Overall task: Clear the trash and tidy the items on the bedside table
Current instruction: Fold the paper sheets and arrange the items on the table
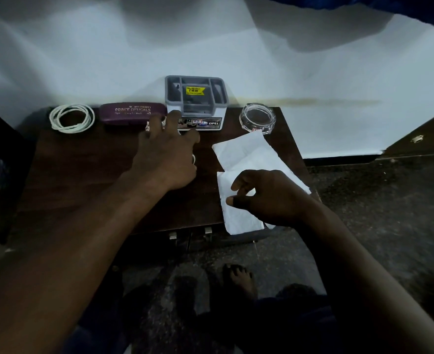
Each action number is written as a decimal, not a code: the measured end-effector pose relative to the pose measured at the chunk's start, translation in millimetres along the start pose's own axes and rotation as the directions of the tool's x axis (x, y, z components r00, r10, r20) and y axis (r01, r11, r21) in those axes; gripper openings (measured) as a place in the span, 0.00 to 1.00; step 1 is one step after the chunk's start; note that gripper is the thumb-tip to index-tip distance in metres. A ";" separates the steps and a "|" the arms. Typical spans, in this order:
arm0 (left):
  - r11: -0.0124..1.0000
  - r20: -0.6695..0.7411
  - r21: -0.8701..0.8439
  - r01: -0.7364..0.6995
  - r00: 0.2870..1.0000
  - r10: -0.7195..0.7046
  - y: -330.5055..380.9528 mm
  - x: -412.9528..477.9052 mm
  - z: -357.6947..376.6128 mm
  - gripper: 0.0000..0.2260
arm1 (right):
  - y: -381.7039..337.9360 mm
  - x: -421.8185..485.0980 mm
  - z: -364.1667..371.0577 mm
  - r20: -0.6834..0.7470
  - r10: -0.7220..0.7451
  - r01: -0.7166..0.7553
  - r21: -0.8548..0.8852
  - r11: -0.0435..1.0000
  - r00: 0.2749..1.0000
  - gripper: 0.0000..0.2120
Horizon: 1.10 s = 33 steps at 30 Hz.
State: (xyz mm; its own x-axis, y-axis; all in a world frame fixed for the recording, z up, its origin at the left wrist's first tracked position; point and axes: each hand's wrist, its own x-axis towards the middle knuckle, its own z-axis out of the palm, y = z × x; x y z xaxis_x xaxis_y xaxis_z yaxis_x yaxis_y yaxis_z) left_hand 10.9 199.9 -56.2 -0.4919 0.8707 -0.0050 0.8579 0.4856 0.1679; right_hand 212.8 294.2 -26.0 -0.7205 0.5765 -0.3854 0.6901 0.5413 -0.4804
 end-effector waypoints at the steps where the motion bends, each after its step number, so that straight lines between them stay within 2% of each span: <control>1: 1.000 -0.003 0.003 -0.007 1.000 0.007 1.6 -1.1 0.1 0.25 | 0.0 -0.1 -0.2 0.006 0.003 -0.003 0.000 1.000 1.000 0.17; 7: 0.999 -0.020 0.032 -0.043 0.999 0.044 13.1 -5.2 0.6 0.26 | 2.3 -2.2 -0.3 0.023 0.016 -0.017 0.008 1.000 1.000 0.16; 10: 0.995 -0.104 0.050 -0.086 0.990 0.090 24.4 -7.8 -2.4 0.24 | 4.9 -2.6 -2.3 0.017 0.024 -0.023 -0.018 1.000 1.000 0.16; 13: 0.979 -0.201 0.011 -0.202 0.959 0.200 40.4 -11.4 -3.9 0.21 | 10.1 -4.1 -7.4 -0.003 0.048 -0.048 -0.018 0.999 0.999 0.15; 15: 0.963 -0.108 -0.125 -0.237 0.968 0.225 51.7 -16.9 -0.1 0.19 | 16.6 -5.7 -13.4 -0.038 0.058 -0.059 -0.024 0.998 0.998 0.16; 16: 0.960 -0.019 -0.192 -0.202 0.979 0.202 56.3 -19.9 3.3 0.20 | 20.8 -6.6 -17.1 -0.050 0.068 -0.069 -0.017 0.997 0.996 0.15; 18: 0.972 0.169 -0.214 -0.097 0.976 0.134 60.6 -21.8 10.8 0.25 | 30.3 -9.3 -24.4 -0.067 0.110 -0.107 0.039 0.993 0.992 0.12; 19: 0.978 0.220 -0.196 -0.066 0.969 0.109 60.3 -21.2 14.1 0.26 | 35.3 -10.6 -27.2 -0.076 0.136 -0.131 0.076 0.988 0.988 0.11; 22: 0.984 0.249 -0.174 -0.023 0.966 0.067 57.1 -17.7 19.7 0.28 | 45.9 -14.1 -30.7 -0.068 0.186 -0.176 0.131 0.976 0.980 0.10; 28: 0.987 0.272 -0.157 -0.044 0.959 0.086 64.5 -18.6 30.9 0.28 | 39.6 -12.0 -23.9 0.060 0.162 -0.162 0.004 0.987 0.985 0.14; 33: 0.986 0.258 -0.162 -0.033 0.963 0.075 68.8 -16.4 33.3 0.20 | 35.3 -9.7 -18.0 0.106 0.161 -0.157 -0.051 0.986 0.981 0.18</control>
State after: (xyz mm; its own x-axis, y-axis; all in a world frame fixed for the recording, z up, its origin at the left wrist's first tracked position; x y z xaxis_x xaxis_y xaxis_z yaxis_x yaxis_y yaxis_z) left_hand 83.0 221.6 -77.3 -0.3710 0.8952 -0.2469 0.8384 0.4372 0.3256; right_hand 245.4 318.7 -25.0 -0.6028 0.5884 -0.5389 0.7971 0.4745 -0.3734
